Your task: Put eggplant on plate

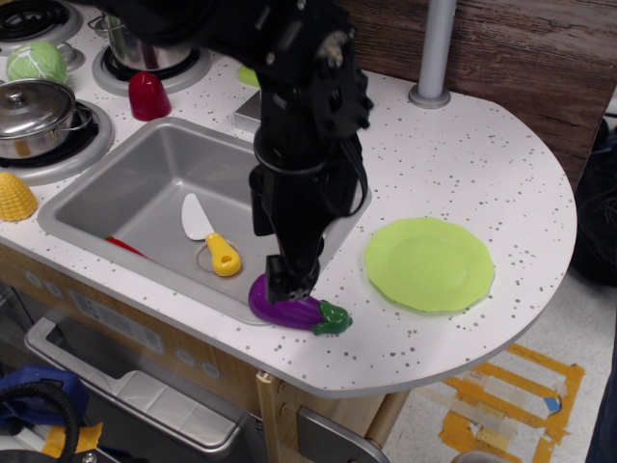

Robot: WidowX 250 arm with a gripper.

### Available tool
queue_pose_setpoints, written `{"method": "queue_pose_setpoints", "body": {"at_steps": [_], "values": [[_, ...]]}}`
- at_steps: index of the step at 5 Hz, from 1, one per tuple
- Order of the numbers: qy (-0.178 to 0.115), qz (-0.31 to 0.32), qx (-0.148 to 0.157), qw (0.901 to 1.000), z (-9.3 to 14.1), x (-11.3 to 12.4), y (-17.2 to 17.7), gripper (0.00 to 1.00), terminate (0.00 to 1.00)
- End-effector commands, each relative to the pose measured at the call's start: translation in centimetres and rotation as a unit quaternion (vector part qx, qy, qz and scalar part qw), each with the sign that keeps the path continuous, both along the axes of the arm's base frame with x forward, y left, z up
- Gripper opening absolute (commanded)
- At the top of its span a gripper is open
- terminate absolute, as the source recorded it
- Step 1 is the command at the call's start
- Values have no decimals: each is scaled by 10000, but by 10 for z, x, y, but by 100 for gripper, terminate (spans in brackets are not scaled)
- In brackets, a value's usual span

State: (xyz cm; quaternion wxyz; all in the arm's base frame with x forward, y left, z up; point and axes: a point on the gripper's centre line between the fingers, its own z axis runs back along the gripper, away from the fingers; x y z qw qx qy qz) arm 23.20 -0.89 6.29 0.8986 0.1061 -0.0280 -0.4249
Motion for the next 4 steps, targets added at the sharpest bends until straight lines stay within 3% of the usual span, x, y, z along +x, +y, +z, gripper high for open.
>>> {"method": "queue_pose_setpoints", "body": {"at_steps": [1, 2, 4], "values": [[116, -1098, 411, 9930, 2, 4, -3, 100, 0], [165, -1777, 430, 9830, -9, 4, -4, 100, 0], [137, -2618, 74, 9650, -29, 10, 0, 100, 0]]}}
